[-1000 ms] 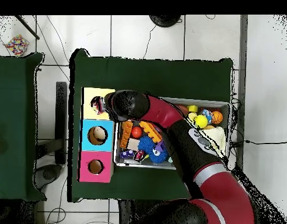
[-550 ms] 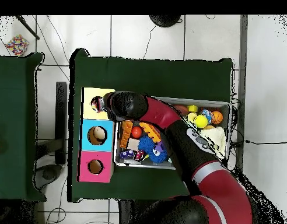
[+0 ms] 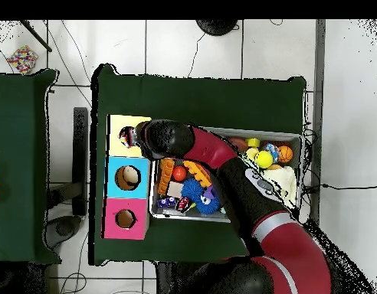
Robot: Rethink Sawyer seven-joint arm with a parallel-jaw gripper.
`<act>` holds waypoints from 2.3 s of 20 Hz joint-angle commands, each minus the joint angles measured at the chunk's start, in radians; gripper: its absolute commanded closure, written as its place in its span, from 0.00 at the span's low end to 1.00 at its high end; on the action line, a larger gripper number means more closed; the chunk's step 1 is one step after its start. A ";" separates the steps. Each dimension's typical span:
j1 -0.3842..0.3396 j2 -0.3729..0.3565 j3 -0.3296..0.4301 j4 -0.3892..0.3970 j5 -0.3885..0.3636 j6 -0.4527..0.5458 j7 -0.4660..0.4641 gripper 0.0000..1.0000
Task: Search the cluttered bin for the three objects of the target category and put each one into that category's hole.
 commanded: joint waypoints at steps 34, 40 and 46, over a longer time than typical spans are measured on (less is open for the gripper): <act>-0.069 -0.073 0.029 0.089 -0.017 0.061 0.081 0.00; -0.066 -0.078 0.019 0.103 -0.009 0.048 0.104 0.00; -0.061 -0.090 0.016 0.101 -0.005 0.057 0.111 0.00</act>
